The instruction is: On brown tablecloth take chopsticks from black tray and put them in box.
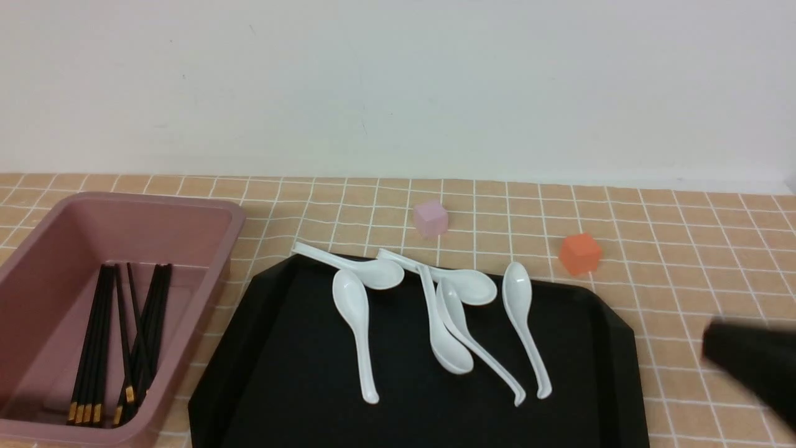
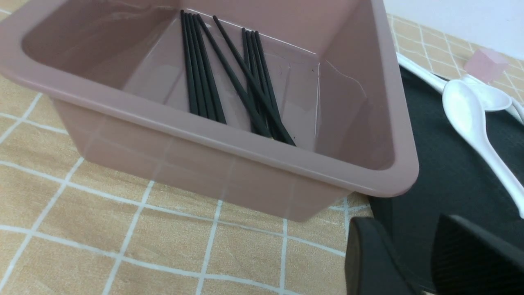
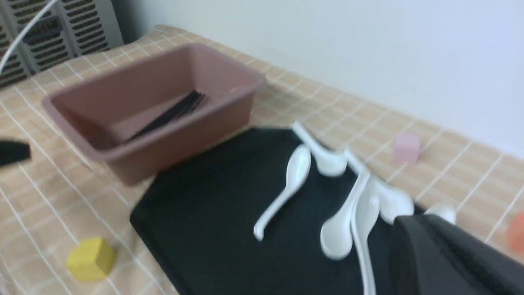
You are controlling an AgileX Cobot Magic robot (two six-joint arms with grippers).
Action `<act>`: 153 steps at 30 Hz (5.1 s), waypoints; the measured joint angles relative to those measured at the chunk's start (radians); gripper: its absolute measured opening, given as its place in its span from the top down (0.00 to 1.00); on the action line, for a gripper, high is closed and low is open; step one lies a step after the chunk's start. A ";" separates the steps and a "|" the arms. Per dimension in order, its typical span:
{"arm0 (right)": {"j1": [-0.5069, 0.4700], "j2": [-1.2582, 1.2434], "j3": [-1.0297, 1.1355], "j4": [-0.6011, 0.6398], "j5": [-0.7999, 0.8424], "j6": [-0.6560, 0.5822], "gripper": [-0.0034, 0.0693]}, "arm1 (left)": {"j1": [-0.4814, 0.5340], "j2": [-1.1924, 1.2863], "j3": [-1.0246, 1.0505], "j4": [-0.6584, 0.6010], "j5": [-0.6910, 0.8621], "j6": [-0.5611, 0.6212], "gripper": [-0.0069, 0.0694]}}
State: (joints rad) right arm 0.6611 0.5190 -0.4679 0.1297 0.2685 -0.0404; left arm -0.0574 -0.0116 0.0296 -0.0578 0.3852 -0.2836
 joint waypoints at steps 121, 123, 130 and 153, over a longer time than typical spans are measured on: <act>-0.625 -0.529 0.485 -0.156 0.107 -0.001 0.80 | 0.000 0.000 0.000 0.000 0.000 0.000 0.60; -0.620 -0.529 0.485 -0.156 0.107 -0.001 0.80 | 0.000 0.000 0.000 0.000 0.000 0.000 0.60; -0.620 -0.529 0.485 -0.156 0.107 -0.001 0.79 | 0.000 0.000 0.000 0.000 0.000 0.000 0.60; -0.620 -0.529 0.485 -0.156 0.107 -0.001 0.75 | 0.000 0.000 0.000 0.000 0.000 0.000 0.60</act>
State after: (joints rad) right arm 0.0411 -0.0097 0.0168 -0.0268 0.3759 -0.0413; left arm -0.0574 -0.0116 0.0296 -0.0578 0.3852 -0.2836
